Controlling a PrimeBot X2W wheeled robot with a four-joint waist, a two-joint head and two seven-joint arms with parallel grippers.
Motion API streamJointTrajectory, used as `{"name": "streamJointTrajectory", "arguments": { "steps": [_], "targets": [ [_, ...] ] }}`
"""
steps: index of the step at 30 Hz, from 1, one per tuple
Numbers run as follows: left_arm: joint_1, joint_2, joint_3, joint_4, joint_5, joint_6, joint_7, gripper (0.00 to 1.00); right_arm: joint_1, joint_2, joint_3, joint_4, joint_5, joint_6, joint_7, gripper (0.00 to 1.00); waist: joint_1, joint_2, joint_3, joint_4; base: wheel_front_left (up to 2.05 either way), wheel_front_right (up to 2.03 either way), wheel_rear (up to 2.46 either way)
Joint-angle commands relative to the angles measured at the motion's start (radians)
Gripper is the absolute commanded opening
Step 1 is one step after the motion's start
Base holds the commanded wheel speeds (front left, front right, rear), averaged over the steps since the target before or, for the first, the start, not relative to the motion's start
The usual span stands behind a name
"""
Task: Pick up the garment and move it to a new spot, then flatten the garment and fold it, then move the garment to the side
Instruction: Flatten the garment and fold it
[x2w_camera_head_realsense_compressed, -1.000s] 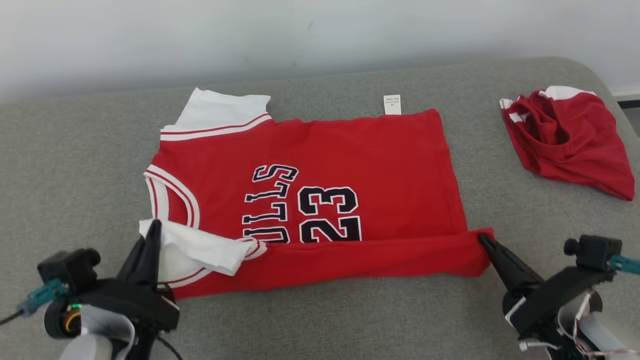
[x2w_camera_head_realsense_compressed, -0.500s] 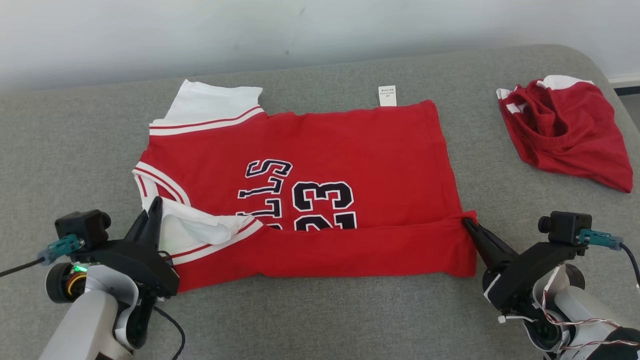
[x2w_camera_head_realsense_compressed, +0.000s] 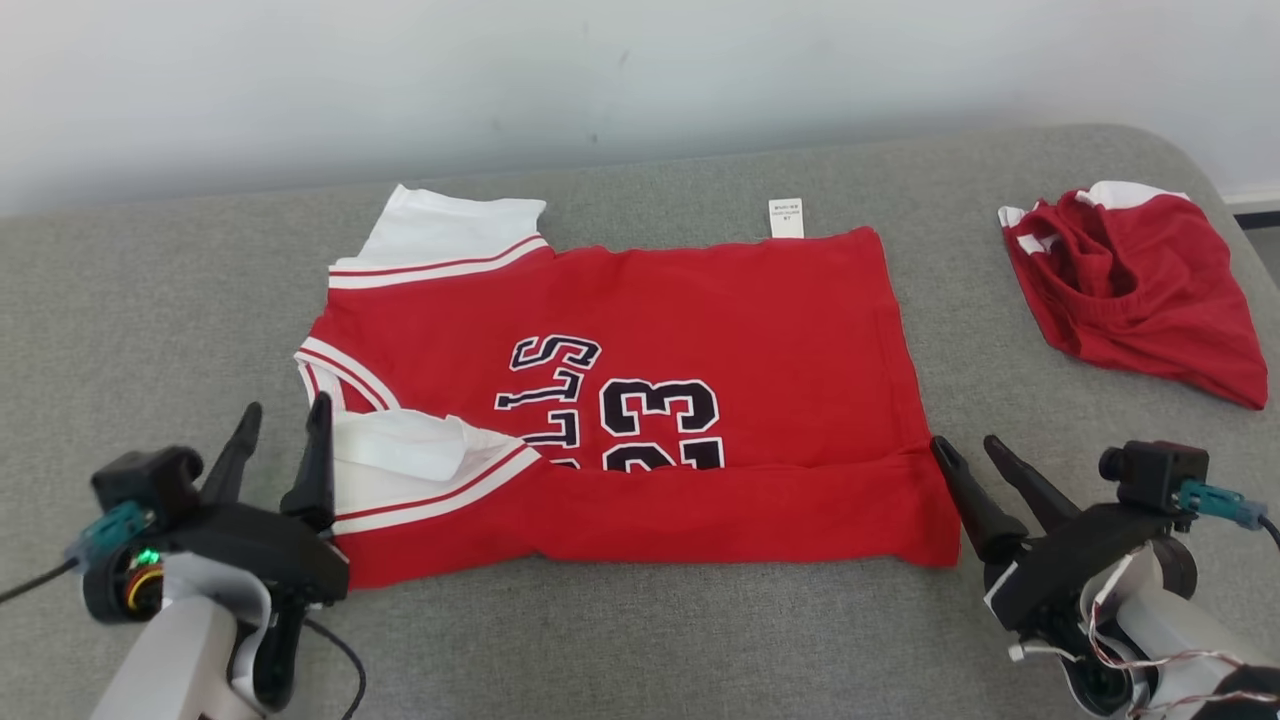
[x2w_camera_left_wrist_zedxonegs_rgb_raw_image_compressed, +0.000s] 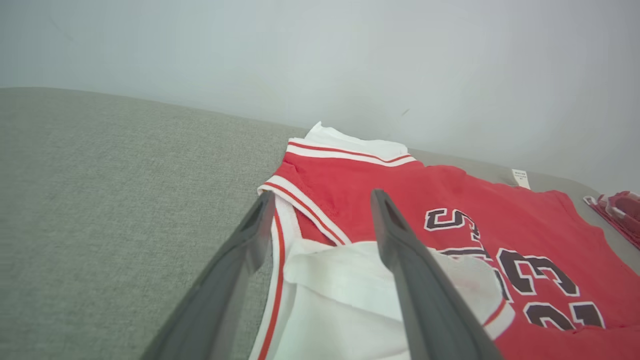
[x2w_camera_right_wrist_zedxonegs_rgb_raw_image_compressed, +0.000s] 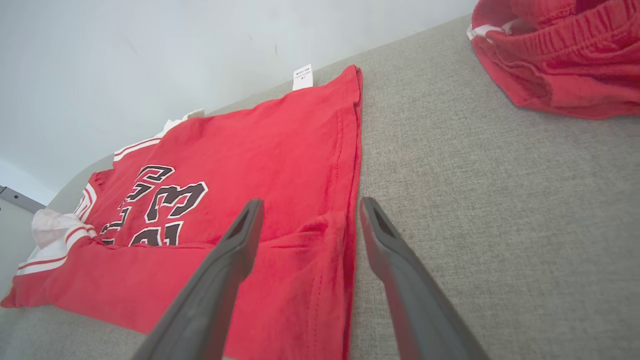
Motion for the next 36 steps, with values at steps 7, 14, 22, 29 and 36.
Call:
{"name": "streamJointTrajectory", "arguments": {
  "steps": [7,14,22,29,36],
  "targets": [
    [0.139,0.004,0.029,-0.119,0.057,0.016,-0.018,1.00,0.084,-0.022,-0.014,-0.023,-0.020,-0.002,-0.043,1.00,0.0000,-0.0001,-0.005,0.018,0.00,0.00,0.00],
    [0.237,-0.012,0.029,-0.168,0.114,0.046,-0.018,1.00,0.138,0.000,-0.033,-0.017,-0.041,-0.002,-0.052,1.00,0.0000,-0.0001,0.011,0.019,0.00,0.00,0.00],
    [0.261,-0.029,0.053,-0.125,0.121,0.062,-0.017,1.00,0.128,0.028,-0.029,0.007,-0.073,-0.002,-0.055,1.00,0.0000,-0.0001,0.032,0.005,0.00,0.00,0.00],
    [0.240,-0.043,0.042,-0.033,0.100,0.037,-0.016,0.45,0.118,0.054,-0.015,0.040,-0.079,-0.002,-0.042,0.37,0.0000,-0.0001,0.035,0.006,0.00,0.00,0.00],
    [0.224,-0.055,0.023,0.030,0.101,0.018,-0.014,0.00,0.114,0.066,-0.013,0.054,-0.054,-0.002,-0.039,0.00,0.0000,-0.0001,0.011,0.016,0.00,0.00,0.00]
  ]
}}
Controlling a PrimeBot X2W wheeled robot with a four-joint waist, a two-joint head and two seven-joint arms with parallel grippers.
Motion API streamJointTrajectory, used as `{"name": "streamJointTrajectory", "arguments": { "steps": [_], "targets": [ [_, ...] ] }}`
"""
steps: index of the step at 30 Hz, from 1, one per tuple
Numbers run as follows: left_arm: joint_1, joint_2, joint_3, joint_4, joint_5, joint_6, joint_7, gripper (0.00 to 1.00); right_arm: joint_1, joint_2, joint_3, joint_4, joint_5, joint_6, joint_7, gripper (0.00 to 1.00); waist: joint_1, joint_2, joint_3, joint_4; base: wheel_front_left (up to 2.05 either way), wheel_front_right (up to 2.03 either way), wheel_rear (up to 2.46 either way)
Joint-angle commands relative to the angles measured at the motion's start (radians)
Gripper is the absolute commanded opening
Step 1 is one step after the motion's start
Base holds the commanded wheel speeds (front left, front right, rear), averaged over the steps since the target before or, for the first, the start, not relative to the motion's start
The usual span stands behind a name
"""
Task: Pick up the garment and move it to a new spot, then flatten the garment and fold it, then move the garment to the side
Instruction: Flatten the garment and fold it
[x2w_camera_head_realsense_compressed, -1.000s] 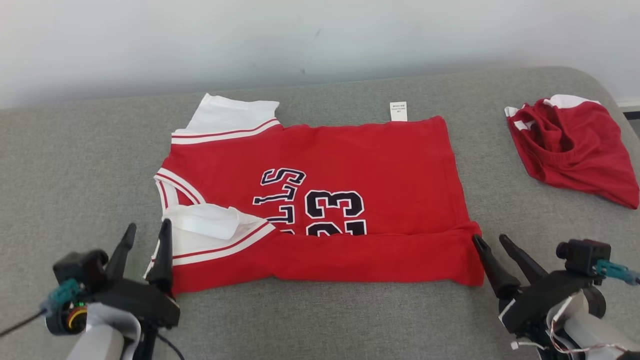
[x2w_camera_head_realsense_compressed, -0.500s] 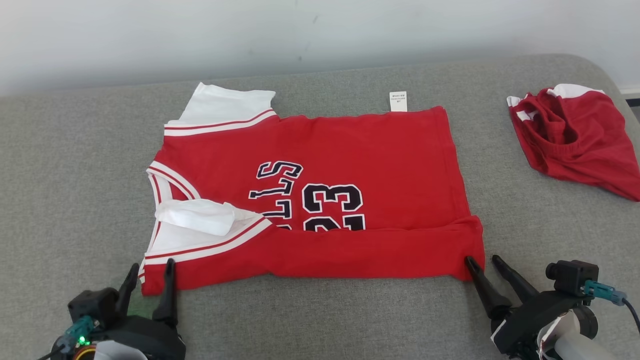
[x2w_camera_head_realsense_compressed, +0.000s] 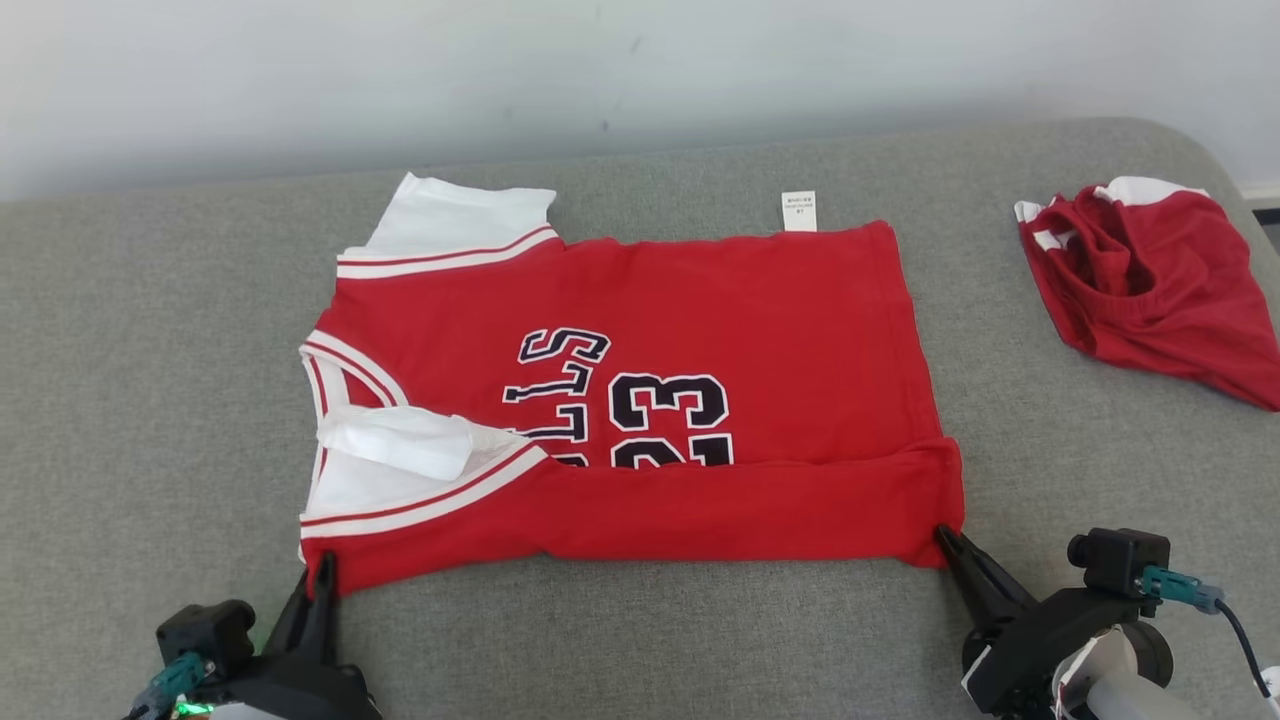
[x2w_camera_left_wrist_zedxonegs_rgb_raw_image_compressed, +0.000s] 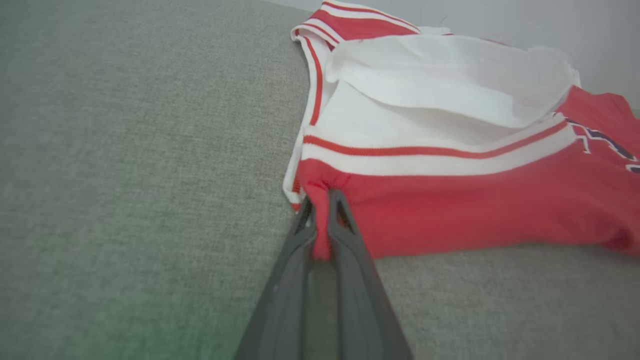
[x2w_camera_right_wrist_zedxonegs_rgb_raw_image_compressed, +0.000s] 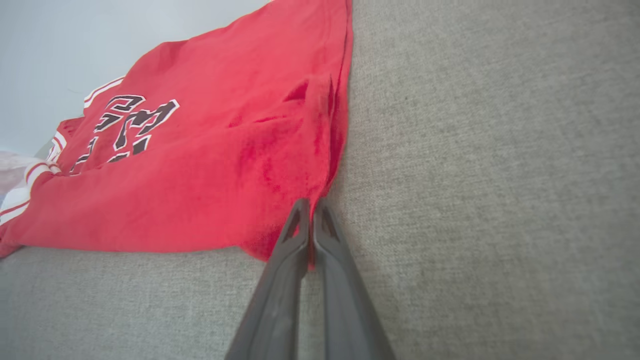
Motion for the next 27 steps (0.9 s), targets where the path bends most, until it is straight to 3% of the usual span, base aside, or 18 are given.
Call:
{"name": "streamJointTrajectory", "arguments": {
  "steps": [1,10,22,27],
  "targets": [
    [0.012,-0.004,-0.006,0.016,-0.005,-0.005,0.004,0.00,0.001,-0.001,0.000,0.004,0.007,-0.002,0.000,0.00,0.0001,0.0000,-0.015,0.006,0.00,0.00,0.00],
    [0.098,0.008,-0.012,-0.014,-0.020,-0.015,0.004,0.00,0.100,-0.031,-0.043,-0.025,0.045,-0.002,-0.013,0.00,0.0001,0.0000,-0.095,0.023,0.00,0.00,0.00],
    [0.306,-0.013,-0.020,-0.239,-0.052,0.059,0.052,0.00,0.279,-0.102,-0.104,-0.116,0.052,-0.002,0.016,0.00,0.0001,0.0000,-0.114,0.038,0.00,0.00,0.00],
    [0.375,0.002,-0.018,-0.349,-0.058,0.100,0.082,0.00,0.331,-0.099,-0.148,-0.158,0.029,-0.002,0.043,0.00,0.0001,0.0000,-0.102,0.037,0.00,0.00,0.00]
  ]
}}
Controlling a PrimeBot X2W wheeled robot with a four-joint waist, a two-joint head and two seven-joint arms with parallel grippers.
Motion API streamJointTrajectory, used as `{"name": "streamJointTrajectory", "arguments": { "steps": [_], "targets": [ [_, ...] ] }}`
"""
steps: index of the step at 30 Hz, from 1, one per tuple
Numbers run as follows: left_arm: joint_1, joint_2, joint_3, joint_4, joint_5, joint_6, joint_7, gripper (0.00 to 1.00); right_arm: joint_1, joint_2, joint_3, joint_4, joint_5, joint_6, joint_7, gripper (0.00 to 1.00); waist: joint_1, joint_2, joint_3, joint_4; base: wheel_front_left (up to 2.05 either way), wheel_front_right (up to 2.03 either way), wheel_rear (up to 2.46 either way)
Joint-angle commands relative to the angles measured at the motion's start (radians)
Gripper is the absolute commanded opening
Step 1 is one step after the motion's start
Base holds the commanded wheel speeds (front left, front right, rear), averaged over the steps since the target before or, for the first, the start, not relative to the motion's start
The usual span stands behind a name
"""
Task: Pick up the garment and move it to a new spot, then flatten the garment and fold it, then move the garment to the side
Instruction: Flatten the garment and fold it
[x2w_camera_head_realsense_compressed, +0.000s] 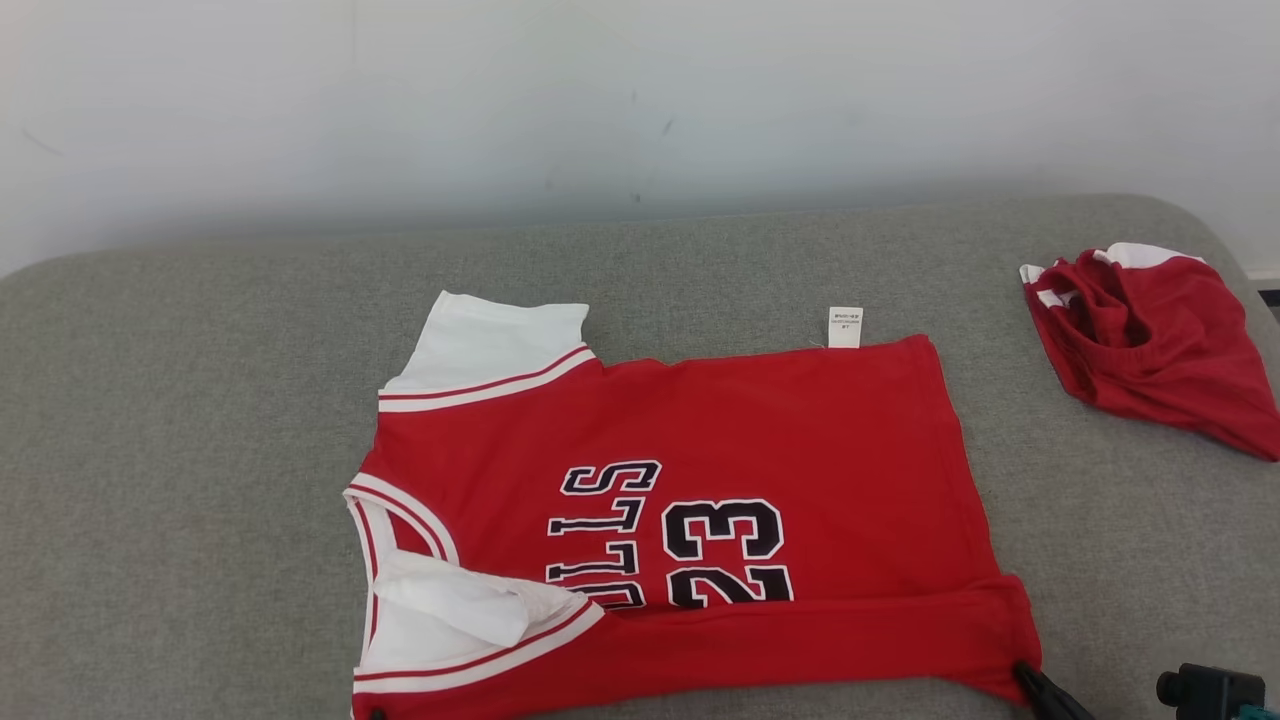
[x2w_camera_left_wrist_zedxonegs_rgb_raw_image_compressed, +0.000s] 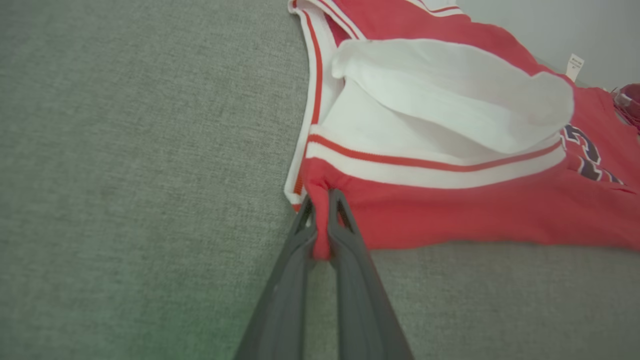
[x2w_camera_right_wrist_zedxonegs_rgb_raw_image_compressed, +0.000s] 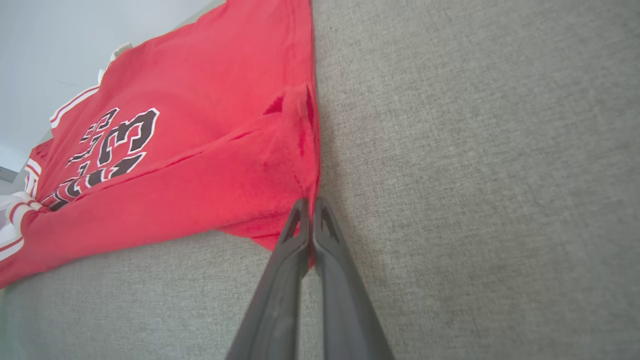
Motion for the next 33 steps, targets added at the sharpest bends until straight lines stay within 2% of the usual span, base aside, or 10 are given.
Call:
{"name": "streamJointTrajectory", "arguments": {
  "steps": [1,9,10,11,12,13,22,24,28,33],
  "targets": [
    [0.029,0.010,0.006,-0.028,-0.013,0.017,0.011,0.00,0.025,0.005,-0.017,-0.007,-0.013,-0.002,0.010,0.00,0.0000,0.0000,0.003,0.000,0.00,0.00,0.00],
    [0.057,0.025,0.003,-0.085,-0.017,0.041,0.037,0.00,0.060,0.039,-0.076,-0.025,-0.063,-0.002,0.058,0.00,0.0000,0.0000,-0.003,0.011,0.00,0.00,0.00],
    [0.056,0.027,0.001,-0.087,-0.013,0.042,0.036,0.33,0.060,0.043,-0.084,-0.027,-0.078,-0.002,0.057,0.40,0.0000,0.0000,-0.004,0.012,0.00,0.00,0.00],
    [0.056,0.027,0.001,-0.087,-0.013,0.042,0.036,0.33,0.060,0.043,-0.084,-0.027,-0.078,-0.002,0.057,0.40,0.0000,0.0000,-0.004,0.012,0.00,0.00,0.00],
    [0.053,0.028,-0.001,-0.090,-0.005,0.041,0.029,0.65,0.060,0.049,-0.092,-0.029,-0.089,-0.002,0.059,0.93,0.0000,0.0000,-0.006,0.012,0.00,0.00,0.00],
    [0.051,0.025,-0.001,-0.090,-0.004,0.041,0.022,1.00,0.059,0.057,-0.102,-0.031,-0.097,-0.002,0.060,1.00,0.0000,0.0000,-0.007,0.013,0.00,0.00,0.00],
    [0.028,0.021,0.029,-0.098,0.007,0.049,-0.041,1.00,0.059,0.099,-0.220,-0.077,-0.202,-0.002,0.034,1.00,0.0000,0.0000,-0.024,0.010,0.00,0.00,0.00],
    [0.015,0.041,0.030,-0.109,0.060,0.064,-0.059,1.00,0.056,0.111,-0.254,-0.094,-0.233,-0.002,0.012,1.00,0.0000,0.0000,-0.027,0.009,0.00,0.00,0.00],
    [0.007,0.028,0.078,-0.155,0.132,0.092,-0.074,1.00,0.052,0.160,-0.317,-0.126,-0.290,-0.002,-0.022,1.00,0.0000,0.0000,-0.034,0.009,0.00,0.00,0.00],
    [0.034,-0.014,0.143,-0.259,0.262,0.090,-0.075,1.00,0.050,0.224,-0.361,-0.156,-0.383,-0.002,-0.047,1.00,0.0000,0.0000,-0.039,0.007,0.00,0.00,0.00]
  ]
}}
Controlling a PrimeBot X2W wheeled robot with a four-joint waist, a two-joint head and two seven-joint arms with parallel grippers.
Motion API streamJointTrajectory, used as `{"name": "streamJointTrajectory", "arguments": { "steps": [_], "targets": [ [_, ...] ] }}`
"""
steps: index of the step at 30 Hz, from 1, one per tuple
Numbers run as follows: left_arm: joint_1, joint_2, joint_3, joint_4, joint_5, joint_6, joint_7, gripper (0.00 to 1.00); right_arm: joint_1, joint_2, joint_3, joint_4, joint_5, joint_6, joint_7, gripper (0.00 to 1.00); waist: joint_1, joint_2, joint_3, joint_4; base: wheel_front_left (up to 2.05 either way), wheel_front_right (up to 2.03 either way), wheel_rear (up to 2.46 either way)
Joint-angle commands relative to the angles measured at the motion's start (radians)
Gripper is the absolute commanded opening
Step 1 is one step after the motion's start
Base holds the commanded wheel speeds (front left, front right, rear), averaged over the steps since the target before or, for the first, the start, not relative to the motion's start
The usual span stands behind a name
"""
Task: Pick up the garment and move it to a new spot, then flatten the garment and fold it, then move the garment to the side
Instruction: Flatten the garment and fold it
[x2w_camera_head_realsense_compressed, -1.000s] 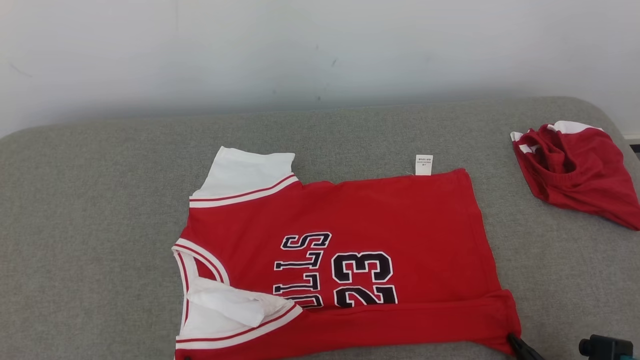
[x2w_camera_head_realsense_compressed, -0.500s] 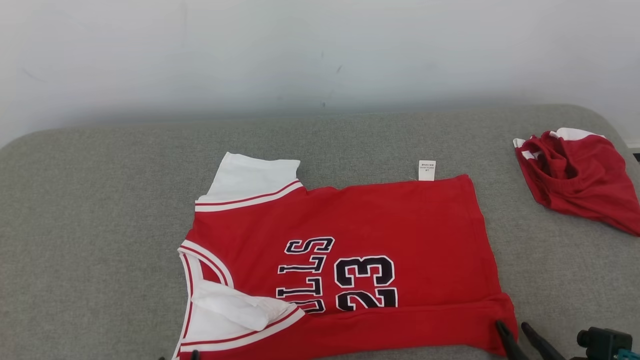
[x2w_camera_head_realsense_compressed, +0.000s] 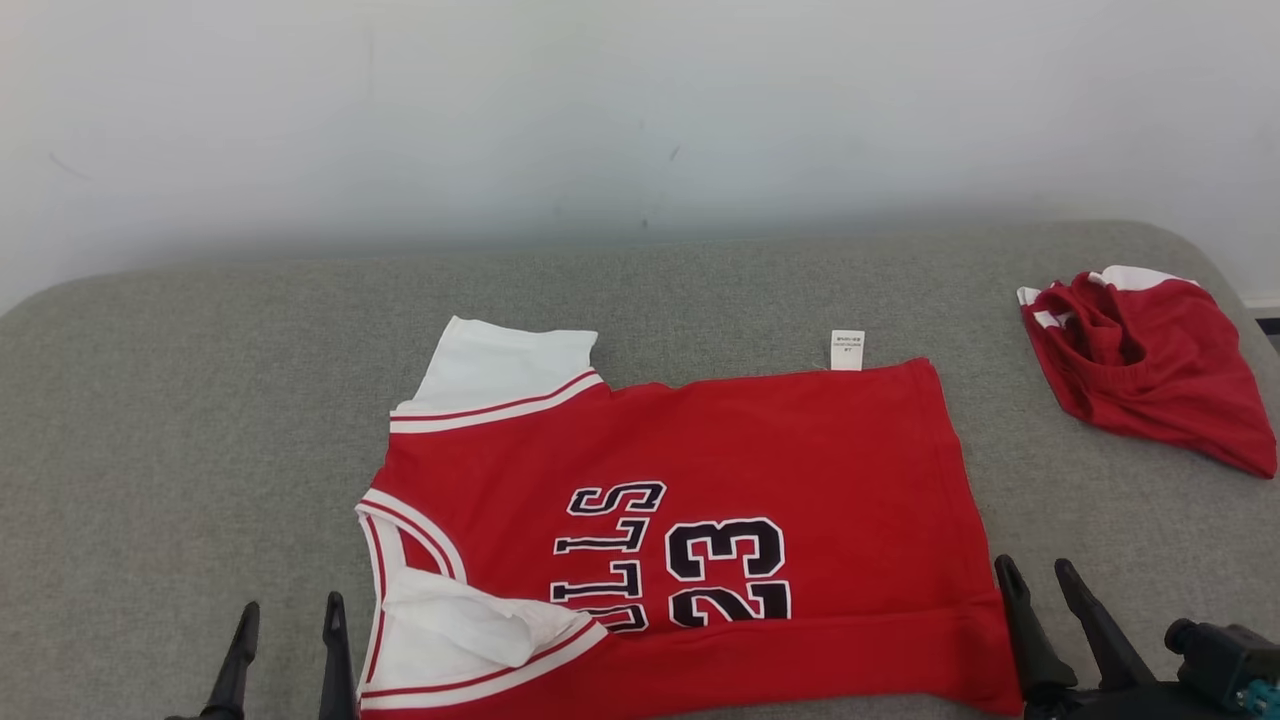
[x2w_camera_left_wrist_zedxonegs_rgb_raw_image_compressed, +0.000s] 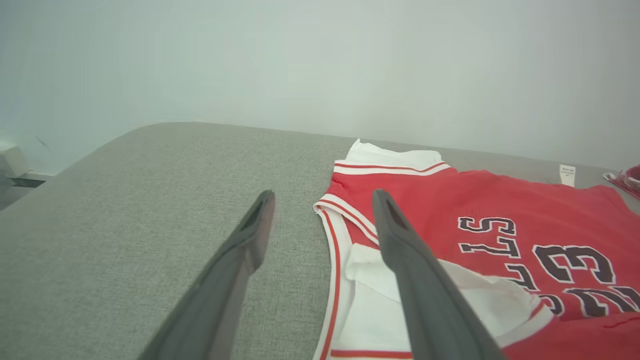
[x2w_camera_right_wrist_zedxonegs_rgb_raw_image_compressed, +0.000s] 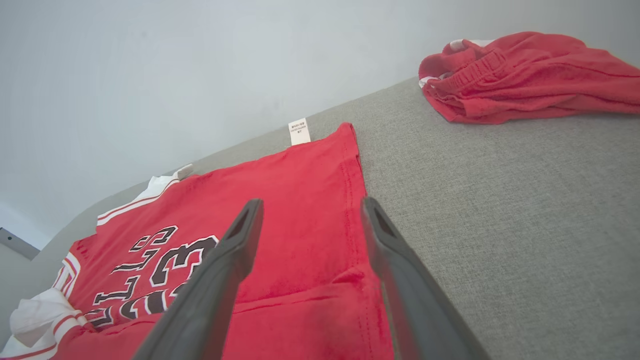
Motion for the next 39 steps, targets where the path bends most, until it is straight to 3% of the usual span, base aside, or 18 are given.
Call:
{"name": "streamJointTrajectory", "arguments": {
  "steps": [1,4,11,17,24,32,39],
  "targets": [
    [0.020,-0.007,0.014,-0.023,0.054,0.003,-0.004,1.00,-0.005,0.017,-0.012,-0.009,-0.041,-0.002,-0.010,1.00,0.0000,0.0000,-0.001,-0.002,0.00,0.00,0.00],
    [0.035,-0.052,0.067,-0.073,0.113,0.008,-0.003,1.00,-0.012,0.053,-0.035,-0.024,-0.146,-0.002,-0.015,1.00,0.0000,0.0000,-0.003,-0.005,0.00,0.00,0.00],
    [0.066,-0.125,0.134,-0.088,0.212,-0.044,-0.003,1.00,0.018,0.164,-0.107,-0.118,-0.361,-0.002,-0.017,1.00,0.0000,0.0000,0.000,-0.007,0.00,0.00,0.00],
    [0.049,-0.149,0.148,-0.022,0.248,-0.090,-0.003,1.00,0.041,0.219,-0.115,-0.138,-0.439,-0.002,-0.017,1.00,0.0000,0.0000,0.015,-0.008,0.00,0.00,0.00],
    [-0.015,-0.158,0.173,0.012,0.262,-0.124,-0.003,1.00,0.004,0.227,-0.126,-0.137,-0.444,-0.002,-0.017,1.00,0.0000,0.0000,0.046,-0.025,0.00,0.00,0.00],
    [-0.180,-0.131,0.205,0.116,0.253,-0.174,-0.003,1.00,-0.087,0.263,-0.146,-0.117,-0.448,-0.002,-0.017,1.00,0.0000,0.0000,0.097,-0.084,0.00,0.00,0.00],
    [-0.443,-0.024,0.182,0.280,0.197,-0.203,0.008,1.00,-0.185,0.281,-0.103,-0.088,-0.446,-0.002,-0.015,1.00,0.0000,0.0000,0.157,-0.158,0.00,0.00,0.00]
  ]
}}
